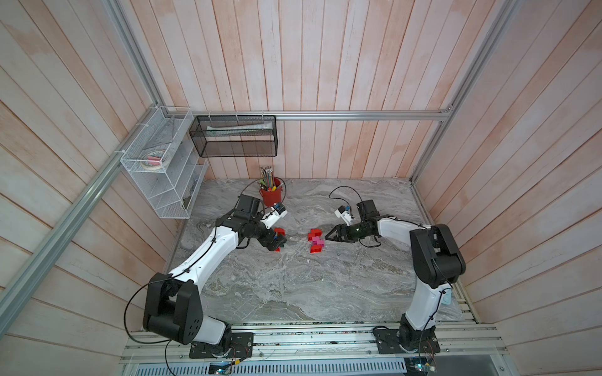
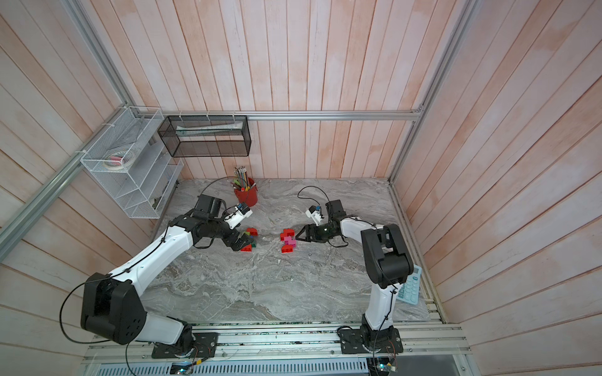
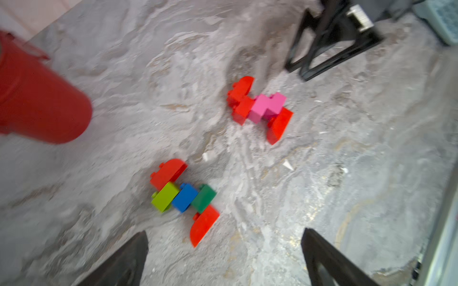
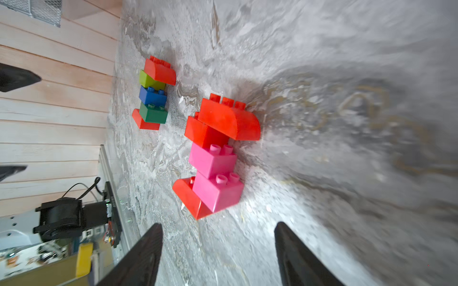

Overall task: Assemble the letter s with lego
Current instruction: Reset both arms

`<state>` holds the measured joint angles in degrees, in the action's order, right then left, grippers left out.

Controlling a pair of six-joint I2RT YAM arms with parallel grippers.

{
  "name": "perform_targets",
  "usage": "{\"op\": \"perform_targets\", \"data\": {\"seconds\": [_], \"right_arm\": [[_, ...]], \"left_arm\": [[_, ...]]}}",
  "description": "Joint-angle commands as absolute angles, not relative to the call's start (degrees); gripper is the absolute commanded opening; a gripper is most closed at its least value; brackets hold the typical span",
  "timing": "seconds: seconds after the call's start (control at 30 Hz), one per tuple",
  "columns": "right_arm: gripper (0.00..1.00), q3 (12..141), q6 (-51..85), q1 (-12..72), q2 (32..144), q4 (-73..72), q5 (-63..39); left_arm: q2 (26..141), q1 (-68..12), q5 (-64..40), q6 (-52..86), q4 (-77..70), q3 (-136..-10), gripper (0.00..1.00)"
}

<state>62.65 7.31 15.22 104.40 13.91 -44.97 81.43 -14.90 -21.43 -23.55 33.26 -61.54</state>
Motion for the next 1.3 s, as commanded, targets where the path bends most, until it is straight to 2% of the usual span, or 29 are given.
{"op": "perform_targets", "data": {"seconds": [0.0,0.2,0.53,0.67,0.9,1.27], "right_arm": [[0.77,58.76,3.18,13.03,97.18,8.78,-37.50],[0.81,47.05,3.61,5.27,85.34,-7.49,-29.46],[0.91,27.62,4.05,-3.14,74.23,-34.55,-12.53],[0.95,21.22,3.14,-3.46,75.73,-47.05,-7.33],[0.98,16.69,0.63,-3.30,81.39,-61.47,-7.17],[0.98,17.73,0.18,-3.34,84.19,-62.40,-7.62]], "left_arm": [[78.65,-11.23,-14.53,-11.06,22.47,-56.50,1.00],[76.30,-6.70,-5.66,0.09,5.75,-44.74,1.00],[76.61,-2.45,1.54,2.66,-20.67,-31.43,1.00],[77.84,-0.30,1.76,4.04,-27.60,-28.76,1.00],[81.11,0.60,3.03,6.31,-36.14,-24.87,1.00],[82.44,1.33,1.72,5.20,-38.64,-25.01,1.00]]}}
